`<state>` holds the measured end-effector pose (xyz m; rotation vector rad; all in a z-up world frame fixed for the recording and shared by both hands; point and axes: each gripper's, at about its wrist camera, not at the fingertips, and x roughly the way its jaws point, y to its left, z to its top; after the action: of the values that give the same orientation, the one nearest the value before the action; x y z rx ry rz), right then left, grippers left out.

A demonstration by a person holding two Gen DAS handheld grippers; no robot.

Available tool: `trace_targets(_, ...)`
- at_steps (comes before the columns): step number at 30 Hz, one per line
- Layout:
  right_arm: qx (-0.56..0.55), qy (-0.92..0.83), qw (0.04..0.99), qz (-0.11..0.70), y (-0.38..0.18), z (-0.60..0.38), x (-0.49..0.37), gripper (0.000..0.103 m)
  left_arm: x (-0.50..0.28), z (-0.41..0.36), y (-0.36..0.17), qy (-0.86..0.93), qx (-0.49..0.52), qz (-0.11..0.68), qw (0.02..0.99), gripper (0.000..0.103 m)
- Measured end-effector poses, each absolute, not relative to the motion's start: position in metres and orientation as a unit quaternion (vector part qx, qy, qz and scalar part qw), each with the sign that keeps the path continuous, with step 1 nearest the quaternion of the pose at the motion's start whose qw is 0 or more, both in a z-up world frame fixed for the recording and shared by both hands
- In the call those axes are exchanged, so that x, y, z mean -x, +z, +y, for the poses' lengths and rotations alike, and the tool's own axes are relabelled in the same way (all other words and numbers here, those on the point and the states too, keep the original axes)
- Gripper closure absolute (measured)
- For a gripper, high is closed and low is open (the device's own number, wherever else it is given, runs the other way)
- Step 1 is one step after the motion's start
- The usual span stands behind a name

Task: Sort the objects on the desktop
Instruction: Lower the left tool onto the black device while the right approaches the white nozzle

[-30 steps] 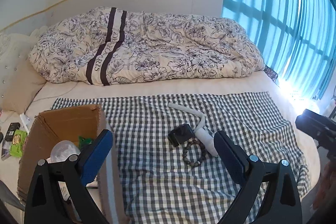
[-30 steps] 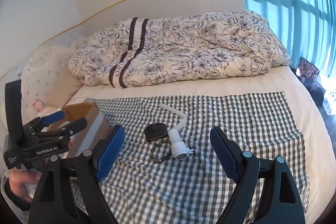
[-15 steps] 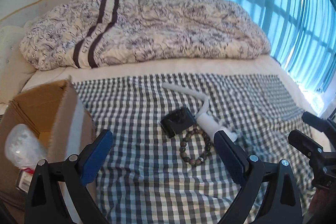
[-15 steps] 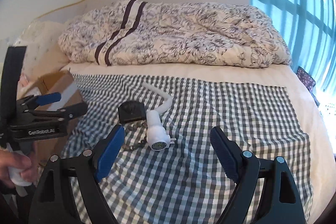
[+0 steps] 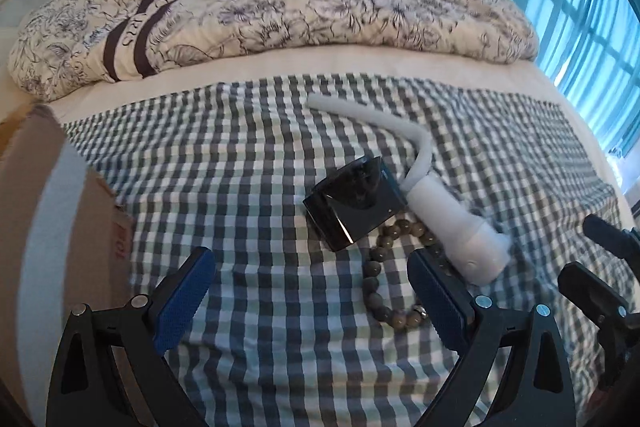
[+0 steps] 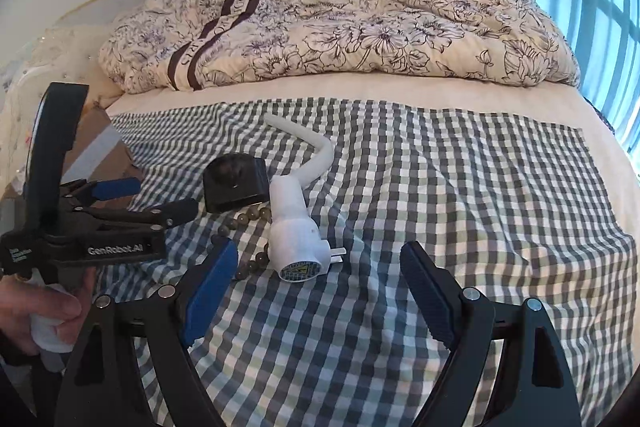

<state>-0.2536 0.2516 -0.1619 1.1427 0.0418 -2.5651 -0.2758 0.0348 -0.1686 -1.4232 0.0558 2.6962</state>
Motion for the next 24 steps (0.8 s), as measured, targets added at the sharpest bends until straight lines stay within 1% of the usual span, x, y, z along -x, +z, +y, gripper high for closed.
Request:
trace_targets(4, -0.413, -0.895, 0.164, 0.019, -0.170, 0.248, 0.265, 0.020, 0.289, 0.037, -0.182, 0.879, 0.474, 0.013, 0.047, 0.004)
trace_targets(8, -0.423, -0.890, 0.170, 0.017, -0.177, 0.245, 0.273, 0.020, 0.303, 0.035, -0.196, 0.872, 0.488, -0.013, 0.046, 0.004)
trace_targets(13, -0.428, -0.888, 0.165, 0.018, -0.185, 0.243, 0.281, 0.020, 0.315, 0.042, -0.208, 0.867, 0.495, -0.019, 0.053, 0.004)
trace_targets(20, -0.433, -0.886, 0.165, 0.021, -0.193, 0.240, 0.293, 0.020, 0.335, 0.052, -0.216, 0.867, 0.493, -0.033, 0.059, 0.004)
trace_targets(24, -0.434, -0.885, 0.169, 0.026, -0.197, 0.235, 0.299, 0.020, 0.347, 0.058, -0.219, 0.870, 0.489, -0.027, 0.061, 0.004)
